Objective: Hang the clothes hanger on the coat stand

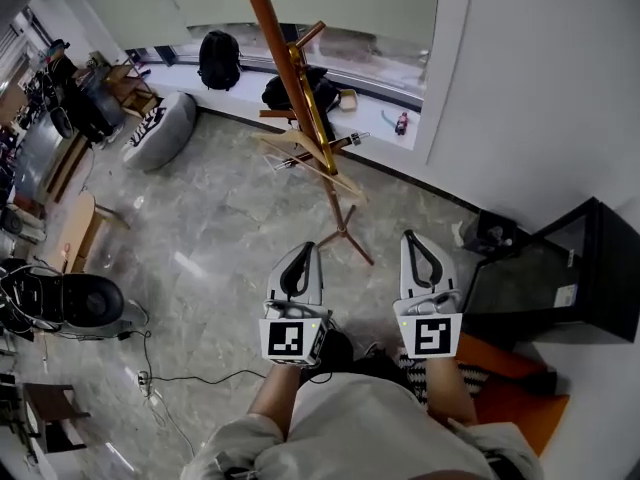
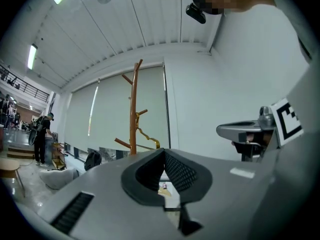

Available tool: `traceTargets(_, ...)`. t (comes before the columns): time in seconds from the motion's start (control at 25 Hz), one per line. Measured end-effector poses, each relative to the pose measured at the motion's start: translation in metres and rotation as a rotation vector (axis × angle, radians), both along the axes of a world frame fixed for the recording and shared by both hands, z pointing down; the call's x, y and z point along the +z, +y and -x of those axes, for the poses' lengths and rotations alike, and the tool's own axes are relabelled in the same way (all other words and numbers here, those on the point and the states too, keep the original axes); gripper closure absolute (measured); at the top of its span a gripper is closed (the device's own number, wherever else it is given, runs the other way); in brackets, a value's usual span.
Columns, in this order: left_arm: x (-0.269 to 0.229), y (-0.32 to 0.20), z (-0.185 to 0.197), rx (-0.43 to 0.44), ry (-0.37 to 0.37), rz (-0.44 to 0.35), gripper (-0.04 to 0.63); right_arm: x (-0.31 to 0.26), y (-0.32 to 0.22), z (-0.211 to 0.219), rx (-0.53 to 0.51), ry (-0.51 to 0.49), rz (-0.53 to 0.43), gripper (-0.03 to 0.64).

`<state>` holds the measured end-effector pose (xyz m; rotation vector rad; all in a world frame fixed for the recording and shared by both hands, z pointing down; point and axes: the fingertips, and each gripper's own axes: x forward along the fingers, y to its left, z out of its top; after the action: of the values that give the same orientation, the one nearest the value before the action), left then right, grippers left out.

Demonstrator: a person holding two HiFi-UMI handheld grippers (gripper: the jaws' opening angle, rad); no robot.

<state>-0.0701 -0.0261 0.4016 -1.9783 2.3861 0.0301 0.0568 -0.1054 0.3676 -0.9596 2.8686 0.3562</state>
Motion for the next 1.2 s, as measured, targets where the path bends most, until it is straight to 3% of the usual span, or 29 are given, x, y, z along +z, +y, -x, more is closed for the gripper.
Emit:
traceTargets(0.2,0.000,0.006,-0.013,0.027,-0.041,0.007,0.586,0.002,0.014,-0.011,0.012,0.010,0.019,0.612)
traceTargets(0.32,-0.011,0.012,-0.020,0.047,-0.063,-0.039,0.586,-0.001,0.020,-0.012,0.035,-0.013,0.022,0.612)
traceTargets(1.2,-0.005,0.058,0.048,0.044,-0.086,-0.014,0.586,-0.005,0.064,0.050,0.033,-0.004,0.012,0.614)
